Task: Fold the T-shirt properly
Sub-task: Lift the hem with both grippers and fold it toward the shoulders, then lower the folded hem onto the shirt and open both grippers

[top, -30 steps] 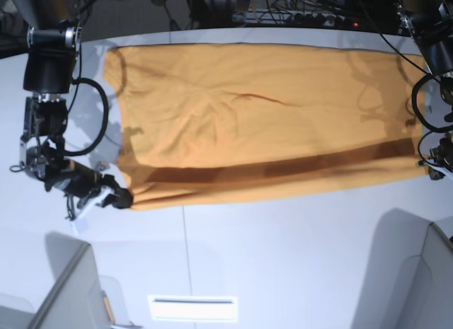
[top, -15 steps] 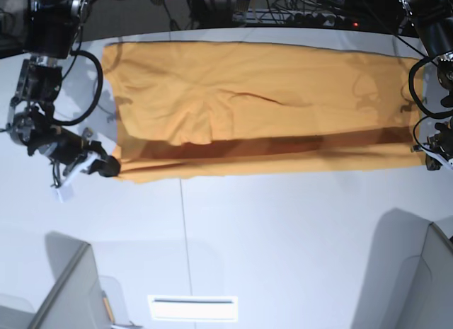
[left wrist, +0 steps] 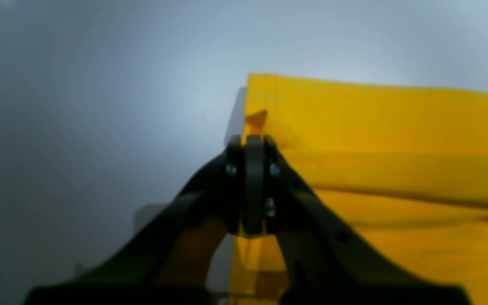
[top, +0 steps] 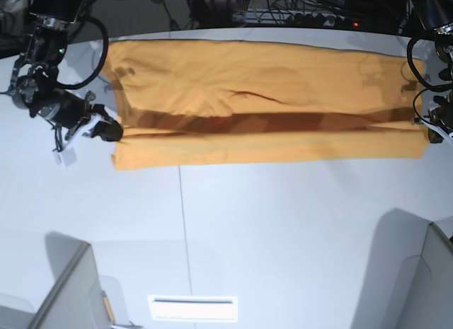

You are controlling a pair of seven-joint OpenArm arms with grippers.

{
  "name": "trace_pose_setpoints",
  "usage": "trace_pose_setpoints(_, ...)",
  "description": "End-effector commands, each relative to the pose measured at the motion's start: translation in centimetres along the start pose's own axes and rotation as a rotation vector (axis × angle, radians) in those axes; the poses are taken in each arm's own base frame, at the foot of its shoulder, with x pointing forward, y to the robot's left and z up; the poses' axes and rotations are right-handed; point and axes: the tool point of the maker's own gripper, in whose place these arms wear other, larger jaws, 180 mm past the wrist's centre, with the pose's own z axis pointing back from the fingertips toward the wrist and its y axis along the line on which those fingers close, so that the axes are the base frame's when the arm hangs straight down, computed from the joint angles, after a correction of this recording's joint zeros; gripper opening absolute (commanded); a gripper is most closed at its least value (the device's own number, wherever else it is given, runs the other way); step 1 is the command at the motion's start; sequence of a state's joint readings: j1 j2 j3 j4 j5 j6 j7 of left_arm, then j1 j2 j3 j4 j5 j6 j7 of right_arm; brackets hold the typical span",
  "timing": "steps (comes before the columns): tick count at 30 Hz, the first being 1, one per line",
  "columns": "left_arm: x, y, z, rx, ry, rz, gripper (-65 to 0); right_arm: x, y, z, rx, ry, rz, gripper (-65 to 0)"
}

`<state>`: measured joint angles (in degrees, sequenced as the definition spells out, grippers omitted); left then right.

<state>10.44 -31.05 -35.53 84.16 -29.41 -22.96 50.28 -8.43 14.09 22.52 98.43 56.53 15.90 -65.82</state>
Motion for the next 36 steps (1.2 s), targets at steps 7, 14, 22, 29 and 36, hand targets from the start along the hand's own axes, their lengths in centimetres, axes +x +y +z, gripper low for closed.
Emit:
trace_pose_setpoints(7, -0.2, -0.1, 0.6, 0.001, -0.01, -0.027, -65.0, -0.8, 0.4, 0.3, 0.004, -0.01, 0.004, -65.0)
trace_pose_setpoints(14, -1.1, -0.3, 0.7, 0.001, 0.008, -0.038, -65.0, -3.0, -0.1, 0.4, -0.005, 0.03, -0.026, -65.0)
trace_pose_setpoints(22, -2.0, 0.1, 1.0, 0.009, 0.029, -0.048, -65.0, -4.3, -0.8, 1.0, -0.028, 0.06, -0.032, -65.0)
trace_pose_setpoints(29, -3.5, -0.3, 1.3, 0.003, 0.061, -0.065, -65.0, -4.3, -1.1, 1.1, -0.035, 0.063, -0.03, -65.0)
trace_pose_setpoints(36, -3.6, -0.2, 1.4, 0.004, 0.064, -0.067, -65.0, -5.2, -2.1, 1.1, -0.094, 0.095, -0.015, -65.0)
